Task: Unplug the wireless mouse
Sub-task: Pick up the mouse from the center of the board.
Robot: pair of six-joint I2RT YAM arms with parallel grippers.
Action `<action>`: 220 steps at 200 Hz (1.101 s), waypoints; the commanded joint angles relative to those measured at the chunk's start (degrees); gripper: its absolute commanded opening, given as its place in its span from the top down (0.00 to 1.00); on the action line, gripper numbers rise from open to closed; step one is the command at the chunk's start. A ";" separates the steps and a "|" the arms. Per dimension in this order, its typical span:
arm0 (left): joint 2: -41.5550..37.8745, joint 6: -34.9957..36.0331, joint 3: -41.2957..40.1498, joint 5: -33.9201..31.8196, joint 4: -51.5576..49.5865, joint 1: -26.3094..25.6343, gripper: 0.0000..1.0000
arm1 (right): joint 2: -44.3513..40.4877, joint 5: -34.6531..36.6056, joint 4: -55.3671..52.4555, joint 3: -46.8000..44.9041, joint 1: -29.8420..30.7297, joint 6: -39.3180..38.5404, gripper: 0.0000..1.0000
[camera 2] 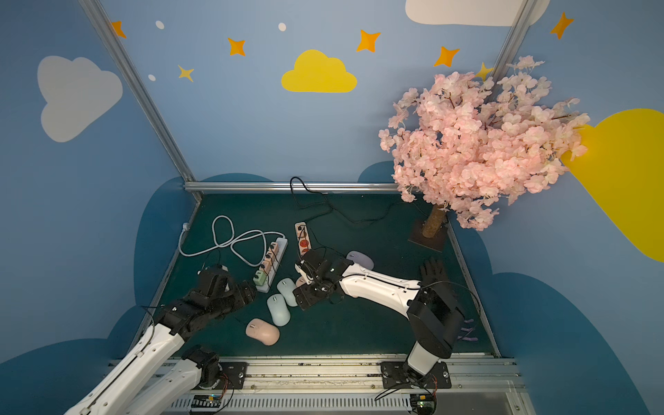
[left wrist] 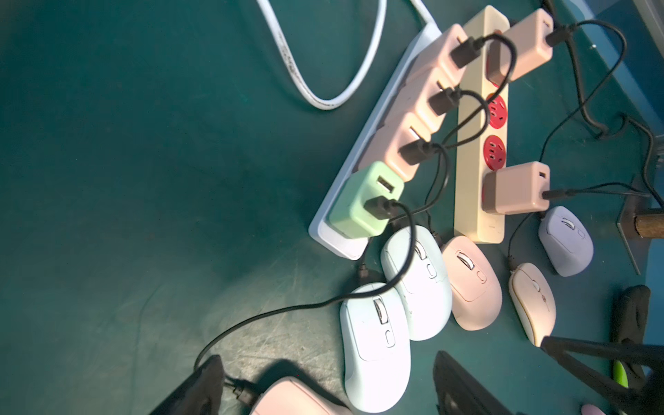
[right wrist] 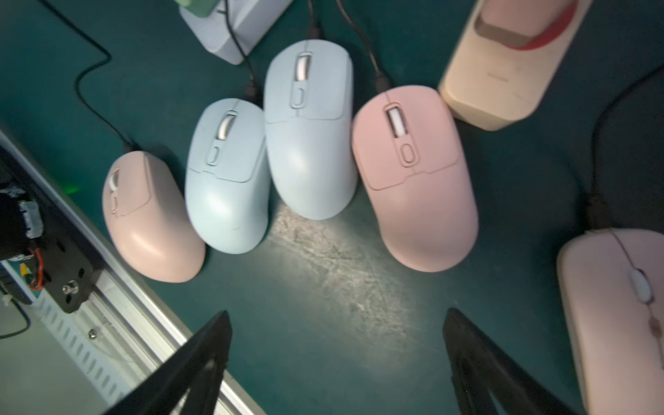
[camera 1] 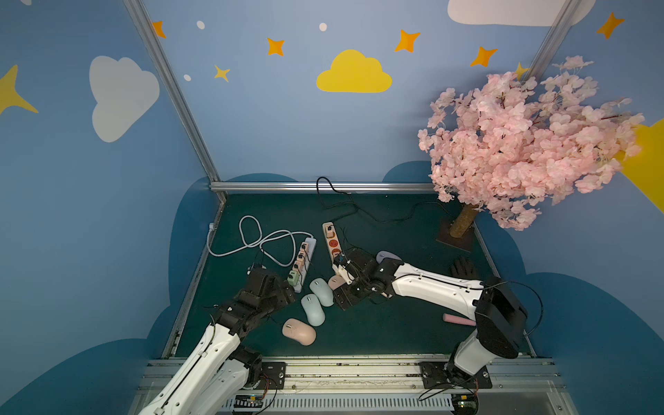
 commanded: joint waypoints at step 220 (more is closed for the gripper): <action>4.52 4.98 -0.24 32.84 8.20 42.20 0.09 | 31.22 -5.40 -9.95 32.67 18.44 -11.50 0.16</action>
